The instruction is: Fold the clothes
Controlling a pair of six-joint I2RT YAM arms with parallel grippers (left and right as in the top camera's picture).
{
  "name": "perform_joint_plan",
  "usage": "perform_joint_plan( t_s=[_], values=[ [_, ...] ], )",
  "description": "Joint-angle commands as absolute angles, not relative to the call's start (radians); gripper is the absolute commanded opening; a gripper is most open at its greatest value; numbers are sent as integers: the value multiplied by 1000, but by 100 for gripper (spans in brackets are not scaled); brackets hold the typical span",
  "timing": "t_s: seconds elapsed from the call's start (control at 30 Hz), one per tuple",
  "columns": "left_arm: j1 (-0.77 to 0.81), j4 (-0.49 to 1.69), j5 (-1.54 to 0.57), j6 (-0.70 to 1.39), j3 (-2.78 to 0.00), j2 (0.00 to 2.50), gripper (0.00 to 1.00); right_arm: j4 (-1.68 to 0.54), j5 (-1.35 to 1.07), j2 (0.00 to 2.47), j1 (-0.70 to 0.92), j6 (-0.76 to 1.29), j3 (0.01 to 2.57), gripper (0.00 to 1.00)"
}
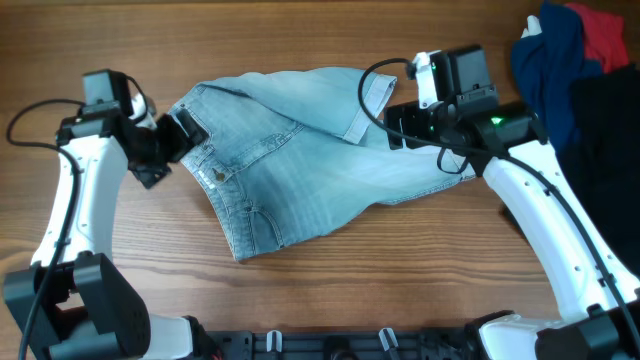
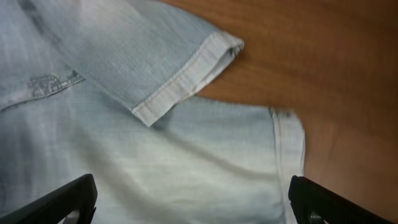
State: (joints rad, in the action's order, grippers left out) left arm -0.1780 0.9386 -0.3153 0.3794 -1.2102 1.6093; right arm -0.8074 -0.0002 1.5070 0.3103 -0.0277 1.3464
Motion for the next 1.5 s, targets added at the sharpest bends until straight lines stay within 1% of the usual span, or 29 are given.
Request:
perform_joint_plan(
  t_s=[0.0, 0.13, 0.23, 0.4, 0.53, 0.77, 0.9, 1.03, 1.1, 1.23, 1.27, 1.3, 1.33, 1.37, 1.47],
  values=[
    [-97, 974, -332, 381, -1194, 1597, 100, -768, -23, 1593, 305, -222, 1356, 100],
    [-1, 953, -331, 388, -1163, 1599, 100, -722, -24, 1698, 322, -241, 1356, 100],
    [51, 923, -324, 439, -1123, 1599, 100, -675, -12, 1758, 354, -264, 1356, 100],
    [84, 870, -324, 505, -1057, 1599, 100, -585, 37, 1856, 410, -293, 1356, 100],
    [102, 841, -324, 514, -1004, 1599, 100, -525, 80, 1918, 441, -307, 1356, 99],
    [146, 746, -324, 514, -919, 1599, 100, -474, 72, 1963, 465, -302, 1356, 85],
    [156, 698, -324, 533, -878, 1599, 100, -471, 24, 1970, 482, -295, 1354, 88],
    [156, 680, -324, 533, -862, 1600, 100, -467, 25, 1995, 495, -296, 1353, 83],
    [156, 680, -324, 533, -861, 1600, 100, -469, 25, 2007, 498, -295, 1353, 80],
    [157, 687, -324, 533, -859, 1600, 100, -459, 25, 2024, 498, -295, 1351, 61],
    [157, 686, -324, 533, -856, 1600, 100, -455, 25, 2024, 498, -295, 1350, 53],
    [157, 686, -324, 533, -852, 1600, 100, -451, 26, 2024, 498, -295, 1350, 47],
    [157, 686, -324, 533, -848, 1600, 100, -444, 30, 2024, 498, -290, 1350, 37],
    [156, 686, -324, 533, -844, 1600, 100, -437, 33, 2024, 498, -284, 1350, 32],
    [156, 688, -325, 533, -838, 1600, 100, -426, 33, 2025, 493, -285, 1350, 31]
  ],
)
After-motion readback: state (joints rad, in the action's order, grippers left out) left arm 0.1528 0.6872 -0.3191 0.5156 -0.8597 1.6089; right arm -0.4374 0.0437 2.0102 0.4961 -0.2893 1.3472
